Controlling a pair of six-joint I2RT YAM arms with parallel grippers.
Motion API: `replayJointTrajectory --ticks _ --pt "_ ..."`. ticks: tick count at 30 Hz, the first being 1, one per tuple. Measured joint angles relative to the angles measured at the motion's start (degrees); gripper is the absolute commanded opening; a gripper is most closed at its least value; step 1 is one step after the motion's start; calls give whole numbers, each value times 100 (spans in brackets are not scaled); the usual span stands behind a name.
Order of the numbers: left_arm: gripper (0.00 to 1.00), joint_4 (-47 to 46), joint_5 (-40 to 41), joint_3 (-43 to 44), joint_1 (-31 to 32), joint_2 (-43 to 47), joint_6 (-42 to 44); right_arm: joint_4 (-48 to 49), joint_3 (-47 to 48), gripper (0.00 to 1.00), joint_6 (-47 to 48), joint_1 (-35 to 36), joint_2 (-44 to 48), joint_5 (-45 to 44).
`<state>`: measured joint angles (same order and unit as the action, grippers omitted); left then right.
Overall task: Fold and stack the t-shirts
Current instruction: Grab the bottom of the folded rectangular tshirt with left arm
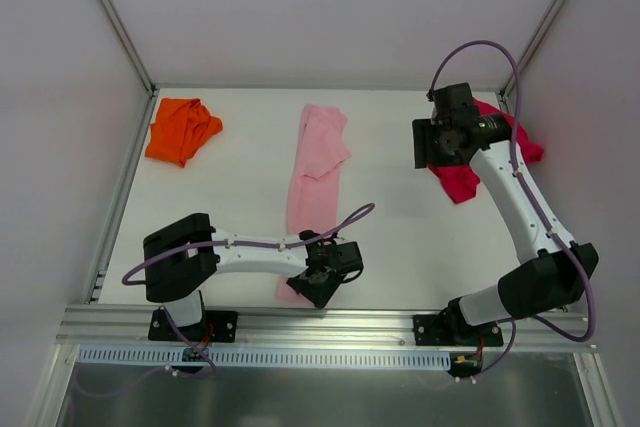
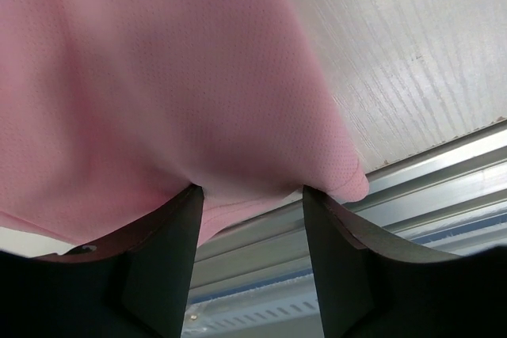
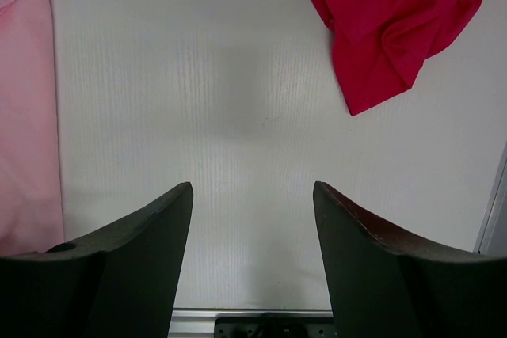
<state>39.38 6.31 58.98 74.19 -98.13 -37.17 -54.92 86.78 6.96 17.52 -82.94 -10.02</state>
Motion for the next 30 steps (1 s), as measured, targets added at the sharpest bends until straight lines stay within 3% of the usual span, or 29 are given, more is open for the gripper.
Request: replayJointTrajectory --ticks 7,8,9,12,16,30 --pt "48 2 -11 -2 -4 -63 85 0 0 67 20 0 61 -2" --pt "43 0 -9 -2 -4 -68 85 0 0 67 22 0 68 -2" --pt "31 2 -7 -4 -4 -76 85 0 0 67 33 0 74 -2" --pt "21 55 20 -2 -4 -94 138 2 0 67 63 0 103 -2" --pt "0 107 35 9 -20 -111 214 2 0 68 103 2 168 -4" --pt "0 592 258 243 -55 109 216 -7 74 67 127 15 221 -140"
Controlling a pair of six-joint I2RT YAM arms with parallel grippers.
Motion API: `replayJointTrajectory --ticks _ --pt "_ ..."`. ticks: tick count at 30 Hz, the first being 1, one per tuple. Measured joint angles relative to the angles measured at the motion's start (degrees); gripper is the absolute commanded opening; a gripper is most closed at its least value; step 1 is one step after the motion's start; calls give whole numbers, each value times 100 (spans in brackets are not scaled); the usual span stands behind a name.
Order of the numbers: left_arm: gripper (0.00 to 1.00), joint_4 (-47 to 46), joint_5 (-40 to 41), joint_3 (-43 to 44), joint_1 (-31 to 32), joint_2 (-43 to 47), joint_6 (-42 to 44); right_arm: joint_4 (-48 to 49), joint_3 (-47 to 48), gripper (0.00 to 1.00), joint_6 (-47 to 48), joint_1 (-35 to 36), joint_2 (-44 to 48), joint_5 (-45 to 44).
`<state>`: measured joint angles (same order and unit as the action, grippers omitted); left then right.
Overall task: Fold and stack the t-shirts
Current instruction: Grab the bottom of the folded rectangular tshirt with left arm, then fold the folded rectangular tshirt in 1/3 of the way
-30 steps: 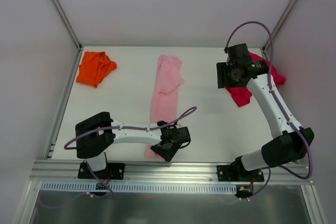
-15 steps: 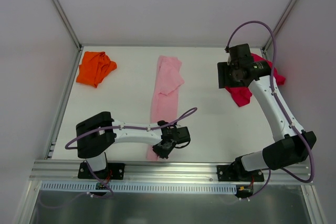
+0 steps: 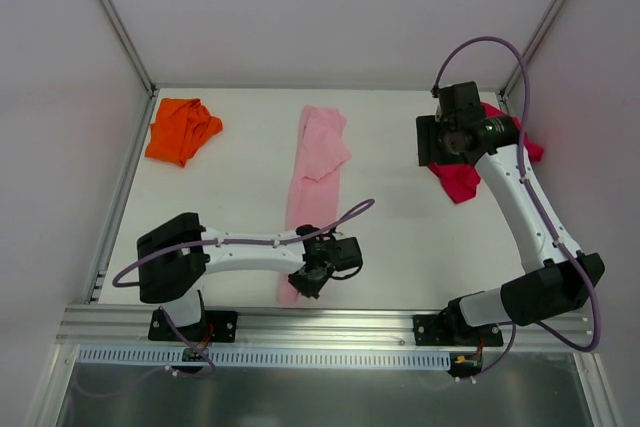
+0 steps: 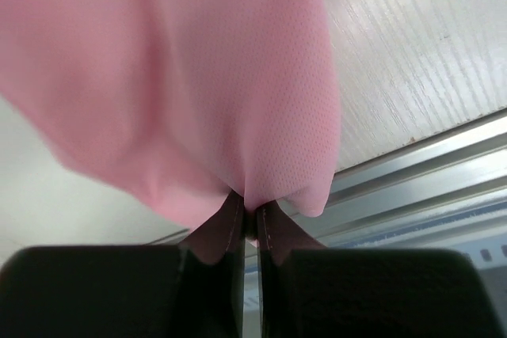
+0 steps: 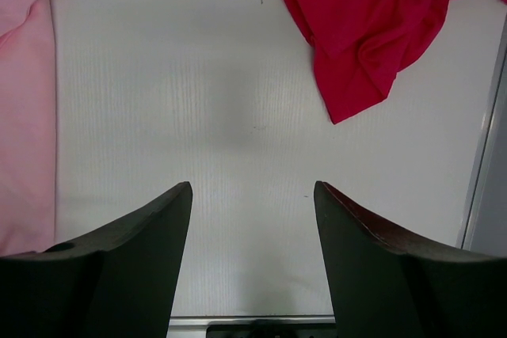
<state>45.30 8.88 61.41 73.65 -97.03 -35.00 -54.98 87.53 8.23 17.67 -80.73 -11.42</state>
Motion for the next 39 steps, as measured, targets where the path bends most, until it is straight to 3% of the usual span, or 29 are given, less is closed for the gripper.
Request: replayJointTrajectory --ticks 10,17,26,34,39 --pt "0 820 686 1438 -293 546 149 -35 752 67 -9 0 -221 -295" --pt "0 907 837 1797 -745 431 439 -90 772 67 -7 -9 -243 -302" --pt "0 682 831 2302 -1550 -343 1012 -96 743 67 -7 -22 -232 -297" --pt "0 538 820 3467 -1836 -1355 1613 -90 610 67 -4 -22 -221 -262" --pt "0 476 822 3746 -2085 -1727 1869 -68 378 68 -2 -22 -57 -251"
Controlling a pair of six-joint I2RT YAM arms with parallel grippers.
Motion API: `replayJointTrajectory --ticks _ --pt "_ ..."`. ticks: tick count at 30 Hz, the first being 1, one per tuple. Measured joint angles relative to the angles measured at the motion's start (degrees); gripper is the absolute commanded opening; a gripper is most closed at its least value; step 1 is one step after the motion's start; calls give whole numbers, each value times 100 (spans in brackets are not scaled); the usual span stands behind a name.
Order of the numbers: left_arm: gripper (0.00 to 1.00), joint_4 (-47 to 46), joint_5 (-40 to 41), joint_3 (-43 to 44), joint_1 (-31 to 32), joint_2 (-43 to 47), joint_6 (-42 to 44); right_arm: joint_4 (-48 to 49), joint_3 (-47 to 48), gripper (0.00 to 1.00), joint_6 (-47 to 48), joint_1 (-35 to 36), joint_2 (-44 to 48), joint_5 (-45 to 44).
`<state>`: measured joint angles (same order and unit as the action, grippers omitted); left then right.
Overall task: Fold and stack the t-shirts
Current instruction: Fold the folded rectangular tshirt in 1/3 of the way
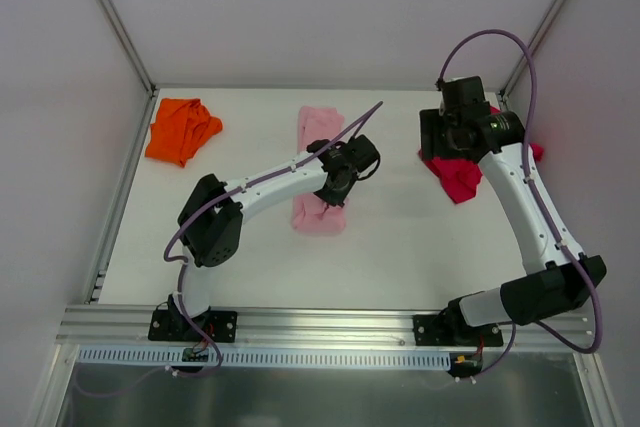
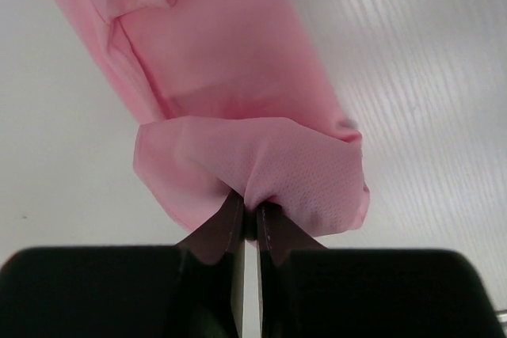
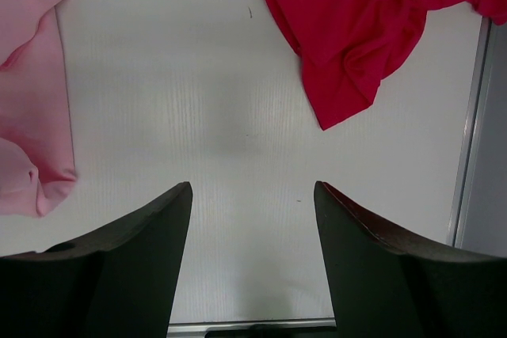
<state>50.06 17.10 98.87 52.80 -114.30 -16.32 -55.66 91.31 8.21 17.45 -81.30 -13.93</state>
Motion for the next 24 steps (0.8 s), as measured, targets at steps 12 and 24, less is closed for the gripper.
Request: replayJointTrajectory --ticks 12,24 --pt "0 44 262 236 -638 -313 205 13 -385 68 2 0 507 120" --pt "25 131 297 1126 -973 -1182 319 11 -542 68 2 7 647 267"
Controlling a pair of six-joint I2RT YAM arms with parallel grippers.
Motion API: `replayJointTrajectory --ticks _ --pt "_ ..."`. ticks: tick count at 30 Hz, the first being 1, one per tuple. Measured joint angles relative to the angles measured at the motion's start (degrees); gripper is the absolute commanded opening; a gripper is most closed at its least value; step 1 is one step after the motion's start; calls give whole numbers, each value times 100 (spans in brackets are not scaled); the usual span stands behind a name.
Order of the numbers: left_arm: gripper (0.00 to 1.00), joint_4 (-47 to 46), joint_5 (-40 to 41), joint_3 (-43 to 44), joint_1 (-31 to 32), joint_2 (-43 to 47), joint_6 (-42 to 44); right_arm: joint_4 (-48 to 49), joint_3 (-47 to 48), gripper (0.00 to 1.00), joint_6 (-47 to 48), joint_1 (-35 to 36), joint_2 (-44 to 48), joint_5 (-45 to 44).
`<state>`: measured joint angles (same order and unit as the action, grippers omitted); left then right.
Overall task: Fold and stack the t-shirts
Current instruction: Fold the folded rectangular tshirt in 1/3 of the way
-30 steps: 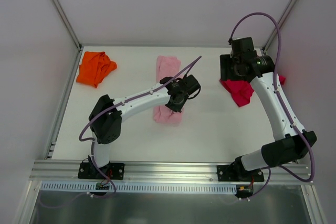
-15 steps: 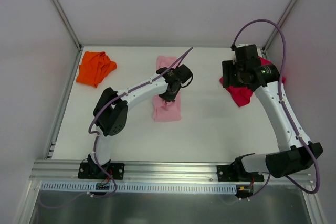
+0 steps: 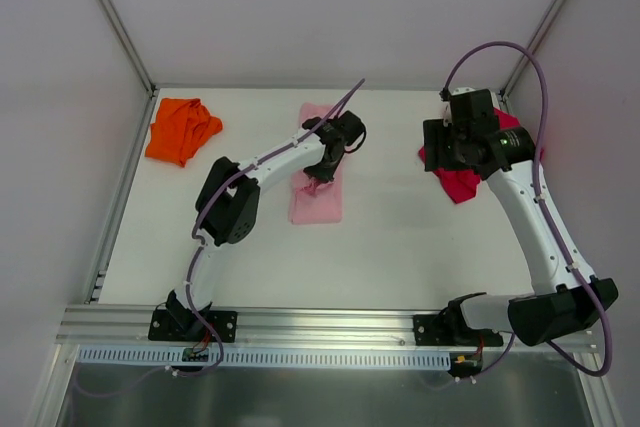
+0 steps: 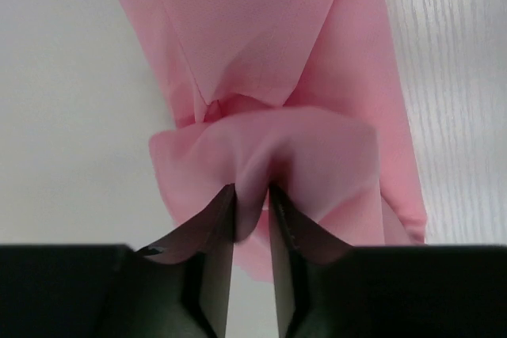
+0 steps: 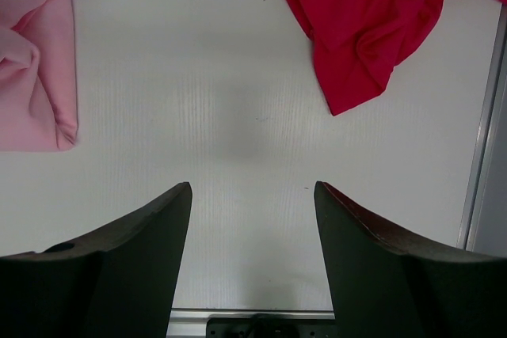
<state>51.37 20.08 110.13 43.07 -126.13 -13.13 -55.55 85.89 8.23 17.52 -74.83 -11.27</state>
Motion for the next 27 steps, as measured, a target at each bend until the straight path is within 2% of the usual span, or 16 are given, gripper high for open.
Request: replayJointTrajectory --ticks 1,3,4,8,11,13,20,22,24,25,27 --pt "23 -9 0 22 -7 -31 9 2 -9 68 2 0 9 7" --pt "7 -11 0 22 -7 -50 11 2 -11 68 2 11 15 20" --pt "3 -24 0 20 -7 -50 33 0 -11 68 2 11 17 22" --pt "0 -55 0 39 -46 -70 55 2 -11 68 2 44 20 68" --pt "9 -52 46 151 -81 -146 46 2 -11 68 7 96 20 120" --pt "11 -46 260 153 -83 -146 26 2 -13 68 15 129 20 146" --pt "11 -50 1220 153 -114 74 -11 7 -72 67 42 225 17 238" --pt "11 -127 1403 70 -105 365 -39 9 -74 66 48 249 17 282" --pt "13 -437 1541 -396 -61 896 -48 22 -90 65 63 271 17 339" --pt "27 -656 1580 -817 -31 1296 -22 44 -114 63 79 284 17 372" --pt "39 -999 1613 -1460 63 1943 92 44 -140 63 103 326 4 468"
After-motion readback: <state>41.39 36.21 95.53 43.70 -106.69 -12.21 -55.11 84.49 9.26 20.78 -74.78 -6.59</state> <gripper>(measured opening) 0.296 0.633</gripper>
